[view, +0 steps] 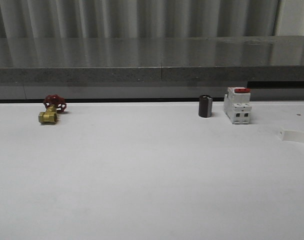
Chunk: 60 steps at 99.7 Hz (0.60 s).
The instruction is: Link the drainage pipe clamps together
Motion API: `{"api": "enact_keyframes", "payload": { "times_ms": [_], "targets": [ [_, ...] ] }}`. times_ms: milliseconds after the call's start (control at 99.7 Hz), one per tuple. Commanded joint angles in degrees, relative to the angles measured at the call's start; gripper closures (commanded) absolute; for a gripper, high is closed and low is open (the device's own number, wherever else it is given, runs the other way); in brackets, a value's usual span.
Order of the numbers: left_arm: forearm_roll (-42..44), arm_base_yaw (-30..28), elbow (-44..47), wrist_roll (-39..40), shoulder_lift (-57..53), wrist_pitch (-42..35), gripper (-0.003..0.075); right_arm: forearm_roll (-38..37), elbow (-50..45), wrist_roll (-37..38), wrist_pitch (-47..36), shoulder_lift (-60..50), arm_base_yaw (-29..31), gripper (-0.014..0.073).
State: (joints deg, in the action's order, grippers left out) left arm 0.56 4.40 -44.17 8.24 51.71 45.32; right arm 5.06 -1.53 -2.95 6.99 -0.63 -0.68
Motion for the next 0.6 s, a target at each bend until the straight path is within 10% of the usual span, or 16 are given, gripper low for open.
{"api": "enact_keyframes", "payload": {
  "times_ms": [0, 161, 592],
  "targets": [
    [-0.04, -0.19, -2.05, -0.07, 0.31, -2.41, 0.0379, -0.33, 0.8, -0.03, -4.72, -0.73, 0.31, 0.0711],
    [0.41, -0.19, -2.05, -0.07, 0.52, -2.35, 0.0031, -0.33, 0.8, -0.03, -4.72, -0.73, 0.31, 0.0711],
    [3.83, -0.6, -12.62, -0.3, 15.33, -3.41, 0.006, -0.33, 0.8, -0.03, -4.72, -0.73, 0.31, 0.0711]
  ]
}}
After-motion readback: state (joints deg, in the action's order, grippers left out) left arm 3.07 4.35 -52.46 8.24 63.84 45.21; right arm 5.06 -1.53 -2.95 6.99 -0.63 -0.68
